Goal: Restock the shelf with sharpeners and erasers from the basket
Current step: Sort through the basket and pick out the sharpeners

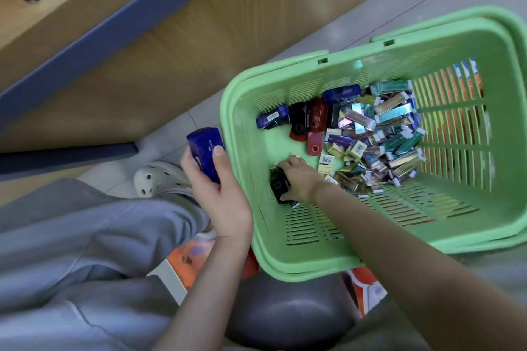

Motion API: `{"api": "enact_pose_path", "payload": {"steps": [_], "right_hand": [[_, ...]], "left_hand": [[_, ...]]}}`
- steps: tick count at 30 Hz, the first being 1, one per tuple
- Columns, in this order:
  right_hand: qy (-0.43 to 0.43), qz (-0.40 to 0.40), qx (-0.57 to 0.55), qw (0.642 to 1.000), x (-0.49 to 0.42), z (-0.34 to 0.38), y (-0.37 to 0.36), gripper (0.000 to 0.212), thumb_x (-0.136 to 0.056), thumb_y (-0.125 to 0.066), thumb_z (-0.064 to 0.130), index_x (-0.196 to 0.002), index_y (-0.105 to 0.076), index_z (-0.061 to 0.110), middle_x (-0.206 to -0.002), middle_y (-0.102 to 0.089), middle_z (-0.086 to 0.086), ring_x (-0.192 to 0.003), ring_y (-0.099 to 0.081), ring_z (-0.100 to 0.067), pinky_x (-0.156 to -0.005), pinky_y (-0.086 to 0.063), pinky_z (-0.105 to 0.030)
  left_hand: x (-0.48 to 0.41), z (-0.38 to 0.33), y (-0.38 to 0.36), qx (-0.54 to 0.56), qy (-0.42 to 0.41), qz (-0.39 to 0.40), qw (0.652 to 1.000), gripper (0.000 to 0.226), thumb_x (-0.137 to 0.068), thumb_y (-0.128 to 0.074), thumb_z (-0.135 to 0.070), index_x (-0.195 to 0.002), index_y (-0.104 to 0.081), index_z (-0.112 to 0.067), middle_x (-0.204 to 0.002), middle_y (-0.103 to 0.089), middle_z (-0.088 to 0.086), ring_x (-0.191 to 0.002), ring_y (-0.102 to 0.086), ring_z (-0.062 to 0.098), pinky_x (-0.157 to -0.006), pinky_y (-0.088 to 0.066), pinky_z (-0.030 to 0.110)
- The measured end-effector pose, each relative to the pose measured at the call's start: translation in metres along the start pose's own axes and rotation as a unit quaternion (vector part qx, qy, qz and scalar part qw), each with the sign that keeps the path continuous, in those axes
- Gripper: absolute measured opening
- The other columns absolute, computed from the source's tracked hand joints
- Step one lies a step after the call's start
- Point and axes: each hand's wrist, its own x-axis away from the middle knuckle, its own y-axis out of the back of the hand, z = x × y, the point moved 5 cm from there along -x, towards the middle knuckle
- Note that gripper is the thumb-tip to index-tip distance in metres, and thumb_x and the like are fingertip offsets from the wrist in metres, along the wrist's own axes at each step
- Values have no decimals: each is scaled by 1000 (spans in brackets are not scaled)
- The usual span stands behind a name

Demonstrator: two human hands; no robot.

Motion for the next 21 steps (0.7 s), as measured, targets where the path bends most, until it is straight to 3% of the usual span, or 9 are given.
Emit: {"api": "enact_pose_path", "payload": {"steps": [3, 6, 10, 12, 14, 17, 19, 21], "right_hand": [[12, -11, -11, 1000, 4, 0, -2, 73, -80, -74, 30, -139, -36, 9, -130, -43, -11, -120, -45, -28, -102, -39, -39], [5, -43, -124, 991, 10, -5, 3, 63, -81, -73, 30, -133, -43, 11, -124, -46, -9, -109, -54, -27, -99, -43, -37], [-91, -172, -341, 920, 0, -27, 24, 47, -85, -67, 37, -114, -54, 3, -104, -61, -5, -94, -60, -18, -86, -51, -31], [-123, -166, -395, 895, -12, -27, 27, 36, -89, -61, 38, -102, -59, 4, -92, -66, -4, -87, -63, -18, -78, -52, -28], [-117, -125, -423, 890, -23, -19, 22, 37, -93, -53, 42, -108, -55, 8, -101, -64, -7, -97, -61, -20, -83, -48, -28], [-112, -81, -253, 957, -25, -15, 14, 62, -96, -42, 45, -142, -29, 5, -142, -41, -18, -133, -36, -34, -109, -32, -45], [-69, -78, -52, 993, -22, -16, 10, 57, -98, -39, 41, -144, -27, 11, -146, -34, -15, -137, -28, -32, -113, -24, -47], [-17, -54, 71, 996, -20, -12, 0, 58, -96, -47, 37, -146, -25, 19, -144, -33, -12, -135, -27, -30, -112, -27, -46]], "left_hand": [[-3, 3, -1, 5, 5, -16, 1000, 21, -91, -47, -25, -112, -45, -23, -91, -55, -12, -77, -52, -4, -78, -41, 14], [-4, 5, -2, -1, -1, -14, 1000, 23, -92, -46, -25, -115, -44, -20, -93, -55, -11, -79, -52, -3, -79, -41, 14], [-4, 6, -2, -7, -9, -11, 1000, 23, -94, -45, -22, -116, -43, -17, -93, -54, -11, -79, -51, -3, -78, -41, 12], [-5, 6, -2, -4, -5, -12, 1000, 25, -94, -45, -23, -118, -43, -16, -94, -55, -9, -80, -52, 0, -79, -41, 14], [-5, 7, -2, -1, 0, -14, 1000, 29, -94, -45, -23, -120, -44, -12, -94, -55, -5, -80, -52, 4, -79, -43, 16], [-6, 9, -2, -7, 13, -21, 1000, 27, -93, -45, -26, -117, -46, -14, -94, -55, 5, -81, -52, 13, -78, -45, 24], [-6, 10, -2, -9, 19, -19, 1000, 18, -93, -45, -28, -111, -45, -24, -95, -56, 9, -82, -53, 17, -79, -46, 31], [-6, 10, -2, -12, 21, -21, 999, 18, -93, -45, -29, -110, -45, -27, -96, -56, 10, -83, -53, 18, -80, -47, 34]]}}
